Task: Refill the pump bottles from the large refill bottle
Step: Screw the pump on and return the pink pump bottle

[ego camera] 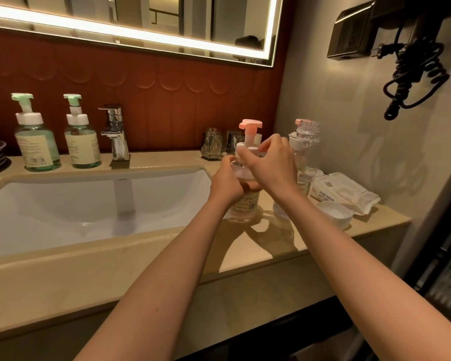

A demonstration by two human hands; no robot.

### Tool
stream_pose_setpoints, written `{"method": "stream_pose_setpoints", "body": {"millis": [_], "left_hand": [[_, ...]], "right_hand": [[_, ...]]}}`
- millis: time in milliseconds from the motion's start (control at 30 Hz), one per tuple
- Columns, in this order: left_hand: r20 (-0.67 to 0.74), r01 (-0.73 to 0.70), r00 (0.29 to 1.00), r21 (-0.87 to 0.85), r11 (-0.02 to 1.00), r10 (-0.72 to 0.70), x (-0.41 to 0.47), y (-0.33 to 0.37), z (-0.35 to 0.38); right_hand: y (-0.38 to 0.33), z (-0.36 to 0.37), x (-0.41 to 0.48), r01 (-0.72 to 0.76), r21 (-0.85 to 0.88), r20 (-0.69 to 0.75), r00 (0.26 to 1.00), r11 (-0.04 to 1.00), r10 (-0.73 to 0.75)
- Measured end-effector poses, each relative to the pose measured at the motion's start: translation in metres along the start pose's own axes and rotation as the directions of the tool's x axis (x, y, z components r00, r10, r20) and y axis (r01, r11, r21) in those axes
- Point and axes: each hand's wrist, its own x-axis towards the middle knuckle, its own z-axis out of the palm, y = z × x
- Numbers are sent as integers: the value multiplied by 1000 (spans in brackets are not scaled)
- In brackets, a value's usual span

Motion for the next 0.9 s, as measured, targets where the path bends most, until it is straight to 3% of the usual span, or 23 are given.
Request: {"method": "stream_pose_setpoints", "body": {"millis": [167, 300, 367, 567, 700, 833, 900], "left_hand": [[-6, 17, 1000, -3, 1000, -17, -1, 1, 0], [-12, 14, 1000, 11, 1000, -13, -1, 1, 0], [-10, 13, 1000, 8, 1000, -13, -1, 1, 0], [3, 27, 1000, -11, 1000, -27, -1, 0, 0], [-3, 26, 1000, -16, 1000, -26, -2, 1, 0], [-3, 33, 999, -20, 999, -33, -1, -1, 1], [-5, 32, 999, -18, 999, -32, -1, 0, 1]], "right_hand": [[-3, 5, 3, -101, 255, 209, 977, 962, 47], [-1, -1, 1, 61, -60, 116, 992, 996, -54], [-3, -8, 1, 96, -132, 70, 994, 986, -88], [-6, -8, 6, -19, 128, 93, 996, 992, 7], [-4, -7, 12, -64, 147, 95, 994, 987, 51], [-3, -5, 15, -99, 192, 231, 971, 976, 53], [-3, -3, 16, -66, 157, 202, 979, 985, 34]]}}
